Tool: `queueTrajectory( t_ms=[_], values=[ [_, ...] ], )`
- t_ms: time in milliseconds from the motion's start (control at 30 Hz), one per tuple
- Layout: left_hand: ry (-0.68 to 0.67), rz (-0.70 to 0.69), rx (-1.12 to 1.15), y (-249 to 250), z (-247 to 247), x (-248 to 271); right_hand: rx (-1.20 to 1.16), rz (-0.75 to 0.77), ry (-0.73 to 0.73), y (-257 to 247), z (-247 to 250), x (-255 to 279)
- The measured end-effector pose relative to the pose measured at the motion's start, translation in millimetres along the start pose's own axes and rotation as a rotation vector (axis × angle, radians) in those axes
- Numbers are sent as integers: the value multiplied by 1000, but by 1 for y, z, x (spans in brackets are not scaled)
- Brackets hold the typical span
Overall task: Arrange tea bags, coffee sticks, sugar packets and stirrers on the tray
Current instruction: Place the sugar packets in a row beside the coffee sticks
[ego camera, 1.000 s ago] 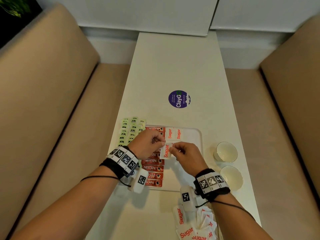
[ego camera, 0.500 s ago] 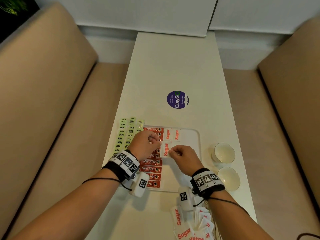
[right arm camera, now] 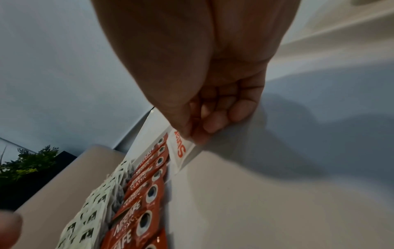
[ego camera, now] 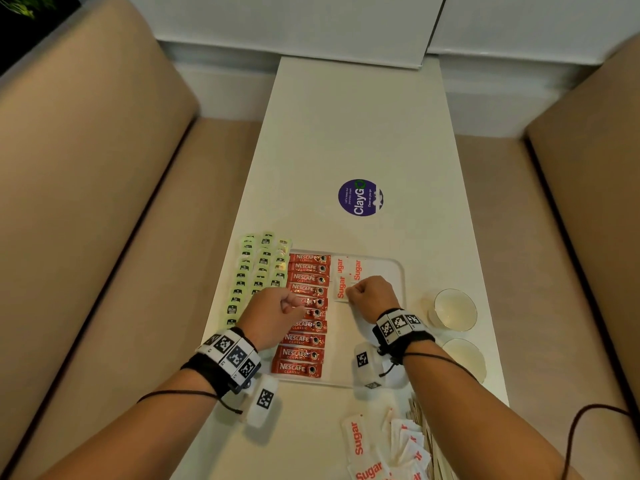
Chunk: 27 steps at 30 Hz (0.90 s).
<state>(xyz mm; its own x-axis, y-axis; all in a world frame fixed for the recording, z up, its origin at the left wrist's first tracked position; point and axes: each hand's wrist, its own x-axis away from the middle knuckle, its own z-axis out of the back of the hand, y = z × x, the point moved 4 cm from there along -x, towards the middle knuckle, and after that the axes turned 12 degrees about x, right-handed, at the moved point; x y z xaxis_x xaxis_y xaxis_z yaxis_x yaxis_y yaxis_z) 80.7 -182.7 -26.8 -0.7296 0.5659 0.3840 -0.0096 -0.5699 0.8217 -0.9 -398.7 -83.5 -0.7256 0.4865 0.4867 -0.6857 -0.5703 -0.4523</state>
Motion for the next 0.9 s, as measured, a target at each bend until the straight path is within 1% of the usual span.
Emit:
queueTrajectory(
  t_ms=[167, 467, 567, 733, 800, 900],
  values=[
    [-17, 36, -15, -17, 1, 15, 7, -40, -12, -3, -1, -4],
    [-45, 44, -54, -33, 0, 32, 40, -70, -32, -7, 3, -3],
    [-51, 29, -75, -33, -1, 37, 76, -63, -13, -11, 12, 5],
    [-169, 14, -81, -40, -16, 49, 80, 46, -23, -20, 30, 44],
    [-233, -5, -113, -41, -25, 54, 84, 100, -35, -18, 31, 65],
    [-338, -41, -151, -41, -38, 61, 116, 139, -41, -7, 32, 99]
  ],
)
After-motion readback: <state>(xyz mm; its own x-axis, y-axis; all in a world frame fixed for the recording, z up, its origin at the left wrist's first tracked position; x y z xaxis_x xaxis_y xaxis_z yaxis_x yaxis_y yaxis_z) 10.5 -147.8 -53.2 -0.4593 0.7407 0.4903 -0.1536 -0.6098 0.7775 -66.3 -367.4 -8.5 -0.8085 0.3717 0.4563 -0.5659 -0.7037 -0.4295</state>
